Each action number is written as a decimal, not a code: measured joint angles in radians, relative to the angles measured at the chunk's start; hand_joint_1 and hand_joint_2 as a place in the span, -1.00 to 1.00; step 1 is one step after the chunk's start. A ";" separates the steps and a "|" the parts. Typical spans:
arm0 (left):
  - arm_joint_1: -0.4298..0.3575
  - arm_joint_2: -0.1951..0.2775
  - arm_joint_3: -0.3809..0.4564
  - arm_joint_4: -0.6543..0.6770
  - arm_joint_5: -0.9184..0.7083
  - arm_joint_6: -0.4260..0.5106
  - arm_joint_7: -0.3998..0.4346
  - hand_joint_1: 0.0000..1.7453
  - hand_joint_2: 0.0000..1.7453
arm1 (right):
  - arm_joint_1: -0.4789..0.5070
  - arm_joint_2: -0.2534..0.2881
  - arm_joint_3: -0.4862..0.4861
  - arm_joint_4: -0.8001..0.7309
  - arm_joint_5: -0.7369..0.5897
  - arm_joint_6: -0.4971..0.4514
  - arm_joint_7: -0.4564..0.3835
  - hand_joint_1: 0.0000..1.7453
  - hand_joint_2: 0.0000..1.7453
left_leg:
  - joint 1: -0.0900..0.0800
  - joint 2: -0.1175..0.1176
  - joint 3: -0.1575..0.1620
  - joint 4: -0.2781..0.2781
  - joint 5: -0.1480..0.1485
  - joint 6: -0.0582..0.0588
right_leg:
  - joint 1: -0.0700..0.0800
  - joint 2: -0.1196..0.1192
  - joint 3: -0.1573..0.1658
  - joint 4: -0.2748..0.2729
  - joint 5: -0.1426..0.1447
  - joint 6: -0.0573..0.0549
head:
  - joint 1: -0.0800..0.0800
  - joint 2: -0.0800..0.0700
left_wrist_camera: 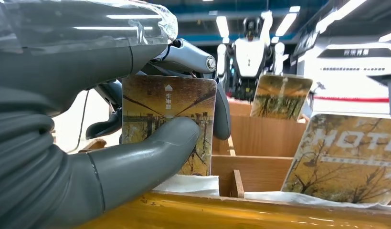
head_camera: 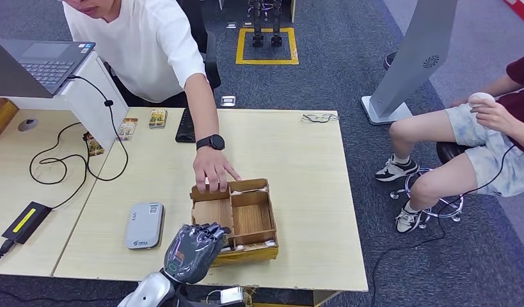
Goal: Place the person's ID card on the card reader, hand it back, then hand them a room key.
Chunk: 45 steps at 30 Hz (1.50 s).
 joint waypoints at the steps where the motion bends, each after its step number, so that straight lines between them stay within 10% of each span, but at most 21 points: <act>1: 0.001 0.000 0.000 -0.002 -0.009 0.017 0.000 1.00 1.00 | 0.000 0.000 0.000 0.000 0.000 0.000 -0.001 -1.00 1.00 | 0.000 0.000 0.000 0.000 0.000 0.000 | 0.000 0.000 0.000 0.000 0.000 0.000 | 0.000 0.000; 35: -0.021 -0.045 0.028 -0.069 0.080 0.113 -0.027 1.00 1.00 | 0.005 0.008 -0.016 -0.006 0.000 -0.006 -0.010 -1.00 1.00 | 0.000 0.000 0.000 0.000 0.000 0.000 | 0.000 0.000 0.000 0.000 0.000 0.000 | 0.000 0.000; 45: -0.166 -0.068 0.048 -0.048 0.118 0.050 0.014 1.00 1.00 | -0.006 0.007 0.007 0.000 0.000 -0.016 -0.009 -1.00 1.00 | 0.000 0.000 0.000 0.000 0.001 0.000 | 0.000 0.000 0.000 0.000 0.001 0.000 | 0.000 0.000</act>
